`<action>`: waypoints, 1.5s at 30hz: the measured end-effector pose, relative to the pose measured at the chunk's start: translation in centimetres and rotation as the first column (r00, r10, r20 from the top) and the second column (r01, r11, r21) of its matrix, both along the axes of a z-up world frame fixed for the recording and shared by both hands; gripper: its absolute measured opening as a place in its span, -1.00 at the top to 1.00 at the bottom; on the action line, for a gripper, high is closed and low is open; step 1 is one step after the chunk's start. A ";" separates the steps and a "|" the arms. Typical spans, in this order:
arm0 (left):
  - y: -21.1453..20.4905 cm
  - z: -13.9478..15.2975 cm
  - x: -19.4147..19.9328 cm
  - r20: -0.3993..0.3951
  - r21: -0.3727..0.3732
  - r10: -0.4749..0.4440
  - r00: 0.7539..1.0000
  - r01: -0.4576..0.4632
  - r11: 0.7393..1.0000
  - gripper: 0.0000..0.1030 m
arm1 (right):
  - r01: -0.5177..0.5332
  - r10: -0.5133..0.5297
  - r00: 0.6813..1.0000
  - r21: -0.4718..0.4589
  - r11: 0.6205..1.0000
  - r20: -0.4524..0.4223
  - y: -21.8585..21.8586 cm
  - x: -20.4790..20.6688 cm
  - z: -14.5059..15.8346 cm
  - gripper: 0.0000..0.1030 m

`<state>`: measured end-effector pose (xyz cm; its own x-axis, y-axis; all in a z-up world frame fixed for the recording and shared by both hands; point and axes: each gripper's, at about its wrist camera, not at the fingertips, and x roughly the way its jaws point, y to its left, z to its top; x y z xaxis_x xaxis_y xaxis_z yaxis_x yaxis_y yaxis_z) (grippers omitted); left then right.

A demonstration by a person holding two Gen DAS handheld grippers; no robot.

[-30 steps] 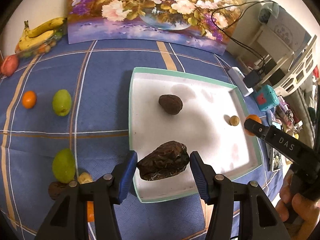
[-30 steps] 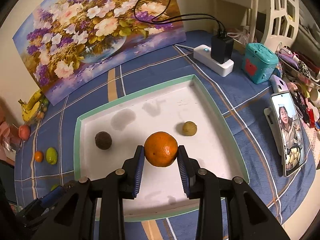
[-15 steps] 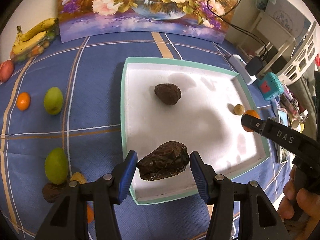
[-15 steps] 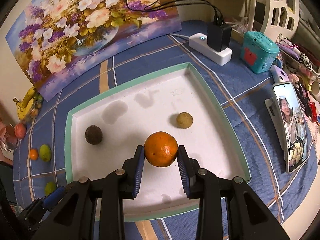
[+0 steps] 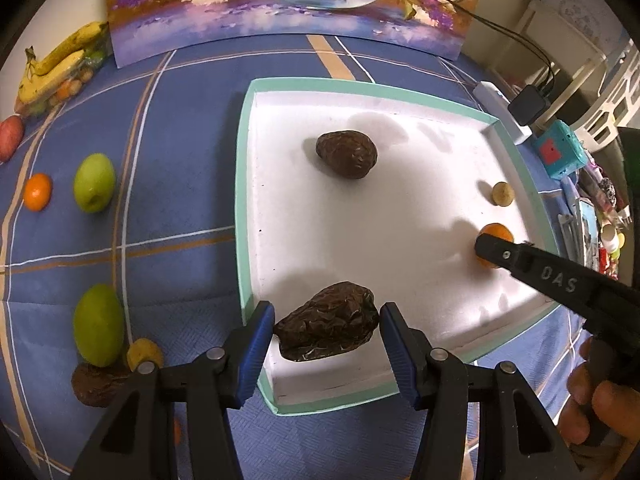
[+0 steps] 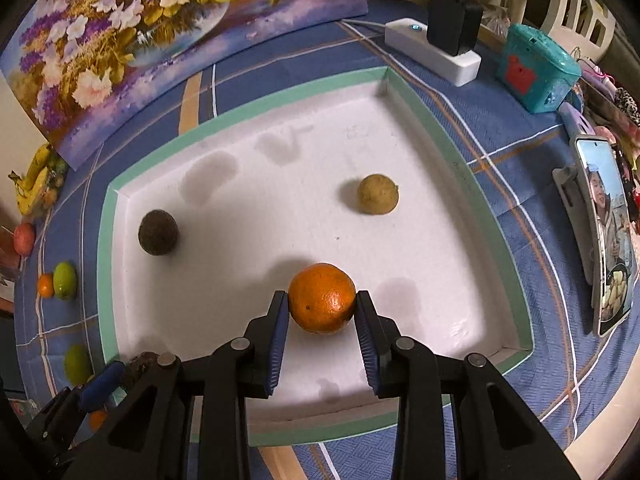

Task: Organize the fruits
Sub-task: 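Carry the orange over the white tray with the right tool while the left tool carries the wrinkled date, then open the right tool to release the orange while the left tool releases the wrinkled date into the tray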

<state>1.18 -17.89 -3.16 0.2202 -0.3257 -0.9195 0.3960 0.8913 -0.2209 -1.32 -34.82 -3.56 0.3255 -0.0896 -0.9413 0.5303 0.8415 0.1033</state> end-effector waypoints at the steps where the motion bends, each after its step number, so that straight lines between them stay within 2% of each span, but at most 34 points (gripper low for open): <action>1: -0.1 -0.1 0.0 0.003 0.005 -0.003 1.000 0.003 1.000 -0.12 | -0.002 0.002 1.000 0.002 1.000 -0.007 0.0 0.1 -0.2 0.32; 18: 0.4 0.4 0.4 -0.019 -0.010 0.012 1.000 -0.012 1.000 -0.16 | -0.022 0.021 1.000 -0.025 0.999 -0.013 0.3 0.5 -0.1 0.29; 22: 0.9 1.3 0.5 -0.018 -0.037 0.023 1.000 -0.023 0.999 -0.20 | -0.032 0.032 0.999 -0.040 0.999 0.007 0.5 0.4 0.8 0.27; 24: 1.2 1.7 0.5 -0.016 -0.053 0.028 0.999 -0.029 0.998 -0.20 | -0.032 0.033 0.999 -0.047 0.998 0.019 0.5 0.3 1.3 0.14; 32: 3.8 3.6 1.6 -0.014 -0.131 0.114 0.993 -0.115 0.985 -0.24 | -0.037 0.042 0.997 -0.069 0.997 0.065 0.9 0.1 2.9 0.14; 35: 5.8 4.0 2.4 -0.015 -0.138 0.193 0.981 -0.193 0.971 -0.38 | -0.043 0.047 0.997 -0.068 0.997 0.066 1.0 0.1 3.1 0.11; 38: 7.7 4.0 3.2 -0.014 -0.120 0.275 0.961 -0.274 0.954 -0.46 | -0.050 0.054 0.997 -0.067 0.996 0.062 1.1 0.2 3.0 -0.18; 41: 9.9 3.8 3.8 -0.010 -0.090 0.363 0.932 -0.362 0.928 -0.58 | -0.061 0.066 0.996 -0.069 0.996 0.059 1.4 0.3 3.0 -0.19; 43: 11.5 3.5 4.3 -0.011 -0.081 0.419 0.908 -0.418 0.905 -0.80 | -0.067 0.072 0.996 -0.073 0.995 0.056 1.6 0.4 3.0 -0.19; 45: 12.7 3.4 4.6 -0.015 -0.088 0.453 0.891 -0.452 0.887 -0.91 | -0.071 0.077 0.996 -0.091 0.993 0.054 1.8 0.4 3.0 -0.22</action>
<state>5.73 -5.15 0.21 0.3677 -0.2677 -0.8906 -0.0445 0.9515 -0.3044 -0.89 -33.03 -0.60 0.3872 -0.1454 -0.9105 0.4616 0.8854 0.0549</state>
